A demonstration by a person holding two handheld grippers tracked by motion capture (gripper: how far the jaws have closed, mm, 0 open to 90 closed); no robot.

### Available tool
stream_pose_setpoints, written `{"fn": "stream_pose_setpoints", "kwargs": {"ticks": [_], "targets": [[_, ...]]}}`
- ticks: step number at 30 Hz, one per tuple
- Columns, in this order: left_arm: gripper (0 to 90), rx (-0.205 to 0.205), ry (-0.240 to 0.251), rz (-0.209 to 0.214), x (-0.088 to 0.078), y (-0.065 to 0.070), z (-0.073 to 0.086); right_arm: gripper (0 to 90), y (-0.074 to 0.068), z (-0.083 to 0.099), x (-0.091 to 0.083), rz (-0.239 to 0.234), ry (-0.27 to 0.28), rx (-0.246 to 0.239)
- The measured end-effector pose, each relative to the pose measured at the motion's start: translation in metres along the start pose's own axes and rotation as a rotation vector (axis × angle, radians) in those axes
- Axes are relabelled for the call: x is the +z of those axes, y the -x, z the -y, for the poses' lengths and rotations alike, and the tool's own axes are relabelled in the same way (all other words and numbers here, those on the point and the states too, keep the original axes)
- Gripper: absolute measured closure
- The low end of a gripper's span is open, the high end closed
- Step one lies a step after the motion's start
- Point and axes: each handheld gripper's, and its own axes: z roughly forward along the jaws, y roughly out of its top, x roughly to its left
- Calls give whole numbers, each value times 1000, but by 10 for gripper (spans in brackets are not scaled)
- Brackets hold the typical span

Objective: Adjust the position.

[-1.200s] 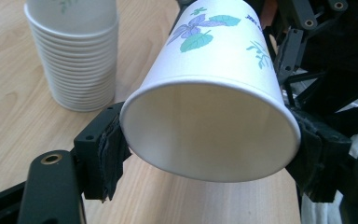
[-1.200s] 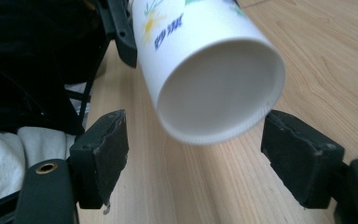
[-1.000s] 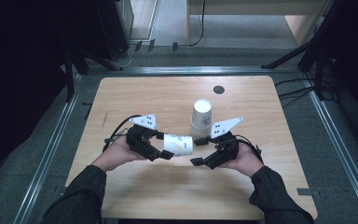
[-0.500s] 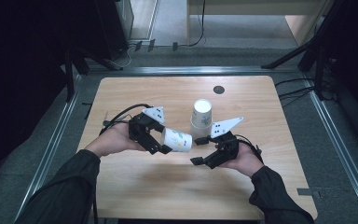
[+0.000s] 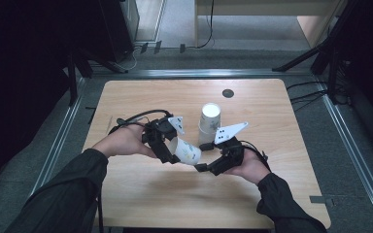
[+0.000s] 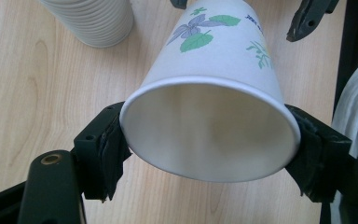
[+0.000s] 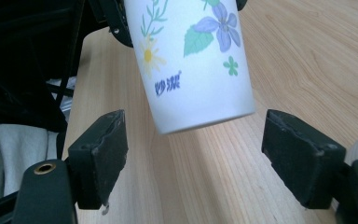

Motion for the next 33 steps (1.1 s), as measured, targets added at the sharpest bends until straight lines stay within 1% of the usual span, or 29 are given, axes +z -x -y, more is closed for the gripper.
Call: {"fn": "stream_pose_setpoints", "kwargs": {"ticks": [3, 4, 5, 7, 8, 9, 10, 11, 14, 17, 18, 20, 23, 24, 30, 33], "targets": [[234, 17, -38, -3, -1, 1, -6, 227, -1, -1, 3, -1, 1, -4], [234, 20, -41, -1, 0, 1, -8, 227, -1, -1, 4, -1, 3, -11], [234, 21, -52, 1, -1, 2, -9, 227, -1, -1, 5, -2, 1, -6], [234, 39, -68, -5, 0, 2, -12, 228, -2, -2, 6, -6, 0, -6], [234, 39, -74, -8, 1, 3, -13, 228, -2, -2, 7, -1, 1, -11], [234, 51, -84, -15, 1, 3, -14, 227, -3, -3, 8, 3, 0, -15], [234, 55, -94, -16, 2, 3, -15, 227, -4, -3, 9, 5, -4, -11], [234, 60, -99, -16, 2, 3, -16, 228, -4, -3, 10, 11, -1, -18], [234, 81, -126, -10, 5, 4, -17, 228, -5, -4, 12, 12, -1, -21], [234, 81, -137, -7, 6, 5, -18, 238, -6, -4, 13, 5, -5, -15], [234, 81, -139, -6, 6, 5, -19, 239, -5, -4, 15, 4, -4, -23], [234, 84, -138, -3, 7, 4, -20, 242, -6, -5, 16, 0, -11, -17], [234, 86, -143, 0, 8, 4, -21, 261, -7, -5, 19, 3, -14, -22], [233, 86, -144, 1, 8, 4, -21, 265, -7, -5, 20, 2, -20, -16], [233, 90, -134, 7, 11, 5, -24, 294, -6, -4, 20, 12, -20, -27], [233, 97, -134, 7, 12, 5, -25, 307, -6, -4, 20, 8, -20, -22]]}}
